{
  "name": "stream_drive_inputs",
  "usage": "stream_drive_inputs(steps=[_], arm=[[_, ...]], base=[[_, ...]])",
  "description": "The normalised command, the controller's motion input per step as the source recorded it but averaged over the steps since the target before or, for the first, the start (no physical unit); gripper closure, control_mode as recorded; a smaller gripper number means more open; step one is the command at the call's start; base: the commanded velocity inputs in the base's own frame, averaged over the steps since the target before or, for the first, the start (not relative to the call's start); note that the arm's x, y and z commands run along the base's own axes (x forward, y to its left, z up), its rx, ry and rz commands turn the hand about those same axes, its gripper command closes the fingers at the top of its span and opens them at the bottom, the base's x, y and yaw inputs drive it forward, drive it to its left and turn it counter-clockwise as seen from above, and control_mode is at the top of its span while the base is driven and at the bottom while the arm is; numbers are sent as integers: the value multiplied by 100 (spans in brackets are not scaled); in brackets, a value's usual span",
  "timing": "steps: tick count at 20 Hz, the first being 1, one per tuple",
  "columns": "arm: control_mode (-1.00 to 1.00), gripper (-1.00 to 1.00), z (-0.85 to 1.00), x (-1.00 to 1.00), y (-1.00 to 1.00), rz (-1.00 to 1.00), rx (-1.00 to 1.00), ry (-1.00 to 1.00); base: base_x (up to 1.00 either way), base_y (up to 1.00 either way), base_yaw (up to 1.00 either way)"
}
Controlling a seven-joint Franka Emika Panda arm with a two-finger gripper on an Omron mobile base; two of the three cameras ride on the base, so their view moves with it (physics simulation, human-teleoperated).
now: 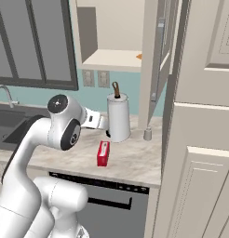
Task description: Pick the cereal and boxed food from the counter and place them in the cabinets closest to them.
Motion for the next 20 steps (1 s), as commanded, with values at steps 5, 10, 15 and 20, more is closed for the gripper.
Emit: stream_drive_inputs(steps=[5, 10, 15, 20], arm=[[-100, -100, -25, 12, -3, 3, 0, 9], [-100, -100, -25, 5, -4, 3, 0, 9], [-100, -100, -34, 0, -8, 2, -1, 10], [-100, -100, -35, 0, -4, 1, -1, 11]], base=[[0, 0, 0], [0, 0, 0], [0, 0, 0], [0, 0, 0]])
